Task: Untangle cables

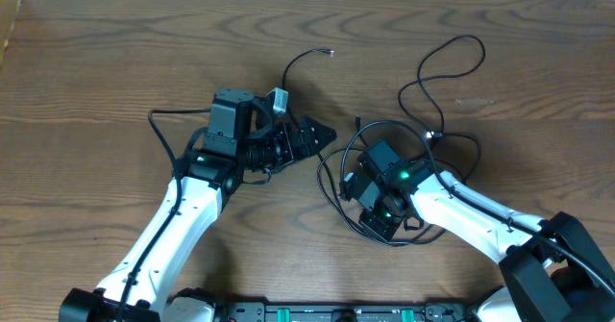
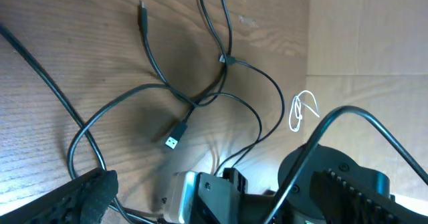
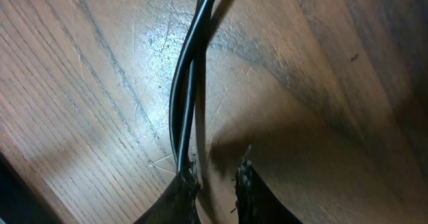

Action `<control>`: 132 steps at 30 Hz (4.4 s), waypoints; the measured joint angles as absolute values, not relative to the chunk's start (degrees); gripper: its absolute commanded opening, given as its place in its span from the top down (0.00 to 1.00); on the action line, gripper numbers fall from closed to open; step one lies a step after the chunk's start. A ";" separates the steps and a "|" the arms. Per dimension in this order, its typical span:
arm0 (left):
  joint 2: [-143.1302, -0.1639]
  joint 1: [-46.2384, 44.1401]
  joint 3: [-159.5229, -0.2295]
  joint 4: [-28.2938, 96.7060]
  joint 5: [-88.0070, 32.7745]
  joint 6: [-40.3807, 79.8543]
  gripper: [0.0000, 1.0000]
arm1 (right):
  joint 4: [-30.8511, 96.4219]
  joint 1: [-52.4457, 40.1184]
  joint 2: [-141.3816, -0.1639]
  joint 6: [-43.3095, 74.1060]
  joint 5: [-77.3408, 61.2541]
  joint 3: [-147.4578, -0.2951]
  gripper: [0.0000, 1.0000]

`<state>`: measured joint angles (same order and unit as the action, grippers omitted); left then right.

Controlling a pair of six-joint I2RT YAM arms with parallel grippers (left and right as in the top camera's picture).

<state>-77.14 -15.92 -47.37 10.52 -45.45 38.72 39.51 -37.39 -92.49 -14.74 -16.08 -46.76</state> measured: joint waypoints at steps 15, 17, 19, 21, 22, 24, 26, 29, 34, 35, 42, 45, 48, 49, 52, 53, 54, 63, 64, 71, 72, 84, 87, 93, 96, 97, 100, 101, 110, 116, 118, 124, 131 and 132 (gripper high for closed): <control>-77.14 -15.97 -47.37 15.07 -17.52 21.15 0.03 | 40.42 -37.56 -92.49 -17.19 -16.29 -46.72 0.66; -77.14 -15.97 -47.37 15.20 -14.90 18.70 0.04 | 40.47 -37.82 -92.49 -17.39 -16.27 -46.70 0.65; -77.14 -15.97 -47.37 15.22 -13.10 16.25 0.04 | 40.51 -38.30 -92.49 -17.69 -16.43 -46.70 0.62; -77.14 -15.97 -47.37 15.20 -12.05 14.15 0.04 | 40.86 -38.81 -92.49 -18.33 -17.06 -46.70 0.61; -77.14 -15.97 -47.37 15.22 -11.57 13.21 0.04 | 41.01 -39.05 -92.49 -18.70 -17.43 -46.70 0.62; -77.14 -15.97 -47.37 15.20 -11.14 11.81 0.03 | 41.06 -39.70 -92.49 -19.22 -18.09 -46.70 0.62; -77.14 -15.97 -47.37 15.22 -10.68 10.90 0.04 | 41.06 -40.51 -92.49 -19.84 -18.48 -46.70 0.66; -77.14 -15.97 -47.37 15.22 -10.33 10.13 0.04 | 41.08 -41.50 -92.49 -20.67 -18.81 -46.70 0.74; -77.14 -15.97 -47.37 15.22 -10.15 9.58 0.03 | 41.01 -41.85 -92.49 -21.23 -19.11 -46.52 0.81; -77.14 -15.97 -47.37 15.22 -10.15 9.52 0.03 | 41.01 -41.85 -92.49 -21.32 -19.14 -46.39 0.84; -77.14 -15.97 -47.37 15.22 -10.13 9.10 0.04 | 40.25 -41.87 -92.49 -21.87 -19.16 -45.17 0.87; -77.14 -15.97 -47.37 15.22 -10.13 9.10 0.03 | 39.70 -41.87 -92.49 -22.00 -19.20 -44.77 0.91; -77.14 -15.97 -47.37 15.22 -10.13 9.08 0.04 | 38.94 -41.87 -92.49 -22.31 -19.11 -44.29 0.99; -77.14 -15.97 -47.37 15.22 -10.13 9.08 0.04 | 38.61 -41.87 -92.49 -22.26 -19.05 -44.16 0.99; -77.14 -15.97 -47.37 15.22 -10.13 9.08 0.03 | 37.91 -41.87 -92.49 -22.22 -18.83 -44.07 0.99; -77.14 -15.97 -47.37 15.22 -10.13 9.06 0.04 | 37.91 -41.87 -92.49 -22.22 -18.65 -44.07 0.99; -77.14 -15.97 -47.37 15.22 -10.13 9.06 0.04 | 38.15 -41.87 -92.49 -22.20 -18.37 -44.12 0.99; -77.14 -15.97 -47.37 15.22 -10.13 8.95 0.04 | 47.35 -41.87 -89.52 -19.64 -1.63 -54.87 0.99; -77.14 -15.97 -47.37 15.22 -10.13 8.95 0.04 | 47.46 -41.87 -88.73 -19.11 0.97 -56.99 0.99; -77.14 -15.97 -47.37 15.22 -10.13 8.95 0.04 | 36.67 -41.80 -82.67 -17.10 18.61 -74.30 0.99; -77.14 -15.97 -47.37 15.25 -10.13 8.95 0.04 | 33.78 -41.71 -82.02 -17.10 20.27 -76.73 0.99; -77.14 -15.97 -47.37 15.22 -10.13 8.95 0.04 | 13.02 -35.22 -79.72 -17.19 23.11 -95.92 0.99; -77.14 -15.97 -47.37 15.22 -10.11 8.95 0.04 | 12.95 -32.56 -79.64 -17.19 22.44 -96.71 0.99; -77.14 -15.97 -47.37 15.22 -10.13 8.95 0.04 | 19.11 -29.61 -79.66 -17.15 22.02 -96.71 0.99; -77.14 -15.97 -47.37 15.22 -10.13 8.95 0.04 | 23.90 -29.26 -79.72 -16.78 21.56 -96.71 0.99; -77.14 -15.97 -47.37 15.22 -10.13 8.95 0.04 | 25.43 -29.12 -79.77 -16.38 21.28 -96.71 0.99; -77.14 -15.97 -47.37 15.20 -10.13 8.95 0.04 | 30.15 -28.47 -80.01 -14.26 20.14 -96.71 0.99; -77.14 -15.97 -47.37 15.22 -10.13 8.95 0.04 | 31.53 -28.12 -80.18 -13.30 19.62 -96.71 0.99; -77.14 -15.97 -47.35 14.06 -10.83 11.70 0.04 | 35.48 -26.59 -82.61 -7.03 11.88 -96.71 0.99; -77.17 -15.97 -47.29 9.13 -16.64 26.44 0.14 | 35.38 -26.59 -83.02 -5.89 8.43 -96.71 0.99; -77.17 -16.01 -47.29 7.95 -17.85 30.85 0.08 | 35.38 -26.59 -83.02 -5.61 7.94 -96.71 0.99; -77.17 -16.03 -47.11 -4.40 -22.22 41.58 0.00 | 35.35 -26.59 -83.02 -4.16 6.63 -96.71 0.99; -77.17 -16.19 -47.03 -17.74 -26.48 57.58 0.00 | 35.38 -26.59 -83.20 -2.44 1.39 -96.71 0.99; -77.17 -16.23 -47.03 -18.50 -26.72 60.01 0.00 | 35.35 -26.59 -83.22 -2.26 0.95 -96.71 0.99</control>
